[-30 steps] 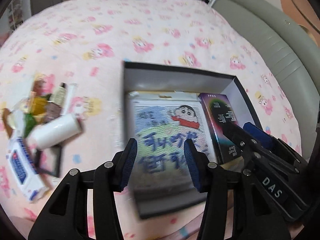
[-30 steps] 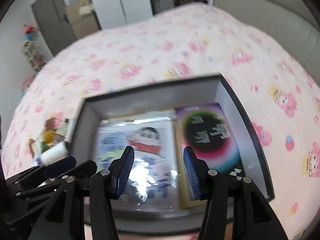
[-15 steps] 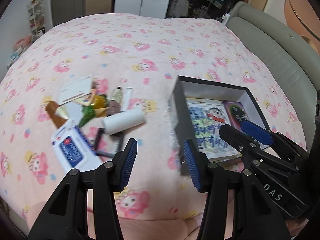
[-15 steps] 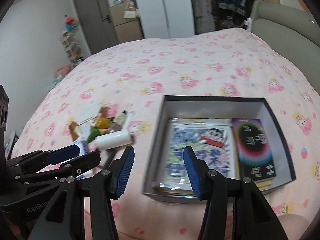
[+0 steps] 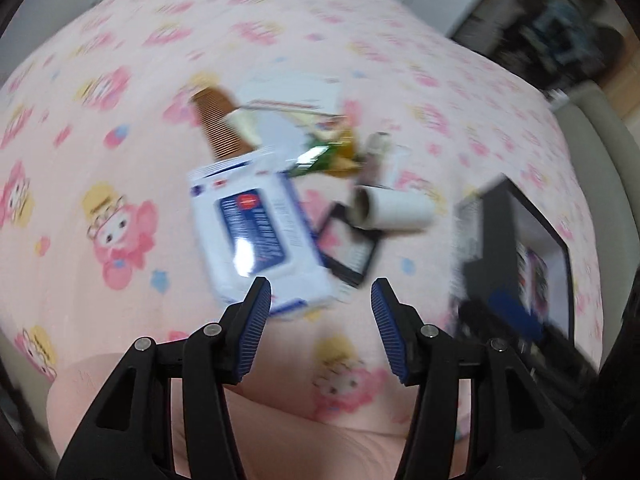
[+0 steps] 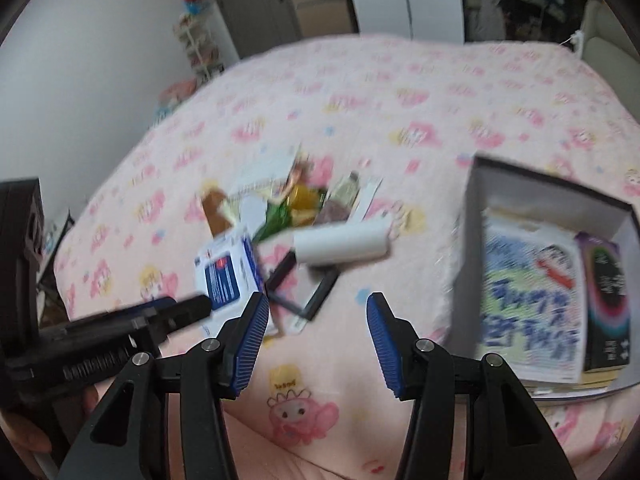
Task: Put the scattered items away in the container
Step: 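Withdraw the right tool from the box back toward the pile, then close the right gripper on the white alcohol wipes pack and lift it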
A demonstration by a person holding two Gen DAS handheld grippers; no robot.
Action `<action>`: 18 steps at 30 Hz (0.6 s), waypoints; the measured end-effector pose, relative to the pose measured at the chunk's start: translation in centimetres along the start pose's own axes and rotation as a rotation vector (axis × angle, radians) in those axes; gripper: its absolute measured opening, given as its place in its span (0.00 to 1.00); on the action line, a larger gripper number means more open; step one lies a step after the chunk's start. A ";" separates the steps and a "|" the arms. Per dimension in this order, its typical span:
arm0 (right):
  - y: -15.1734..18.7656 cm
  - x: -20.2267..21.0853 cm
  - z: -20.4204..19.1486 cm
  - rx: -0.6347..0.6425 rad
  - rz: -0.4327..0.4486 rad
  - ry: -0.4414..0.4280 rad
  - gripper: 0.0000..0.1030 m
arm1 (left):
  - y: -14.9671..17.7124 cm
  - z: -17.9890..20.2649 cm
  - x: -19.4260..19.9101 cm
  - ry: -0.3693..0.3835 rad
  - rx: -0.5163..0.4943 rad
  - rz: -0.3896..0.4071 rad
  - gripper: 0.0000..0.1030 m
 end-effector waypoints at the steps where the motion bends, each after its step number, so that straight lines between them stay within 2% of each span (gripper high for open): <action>1: 0.3 -1.1 -0.2 0.005 -0.029 0.002 0.46 | -0.4 -1.1 -0.7 -0.004 0.044 -0.010 0.52; 11: 0.7 -8.7 -2.9 0.091 -0.170 0.000 0.46 | -1.4 -9.0 -6.0 -0.067 0.352 -0.025 0.52; 15: 1.3 -11.6 -3.4 0.092 -0.228 -0.004 0.46 | -1.1 -8.8 -8.5 0.003 0.370 -0.088 0.52; 16: 1.6 -12.3 -3.6 0.091 -0.243 -0.008 0.46 | -1.1 -8.5 -8.9 0.018 0.364 -0.100 0.55; 18: 2.1 -13.2 -3.9 0.094 -0.266 -0.030 0.46 | -1.2 -7.9 -9.3 0.013 0.332 -0.097 0.56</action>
Point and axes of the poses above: each gripper's, at about its wrist camera, not at the fingertips, and x roughly against the way its jaws point, z to its right, y to its underside, the point moved 10 cm from there along -x, roughly the way its jaws point, and after that the axes turned 7 degrees about -x, right-handed, at the moved point
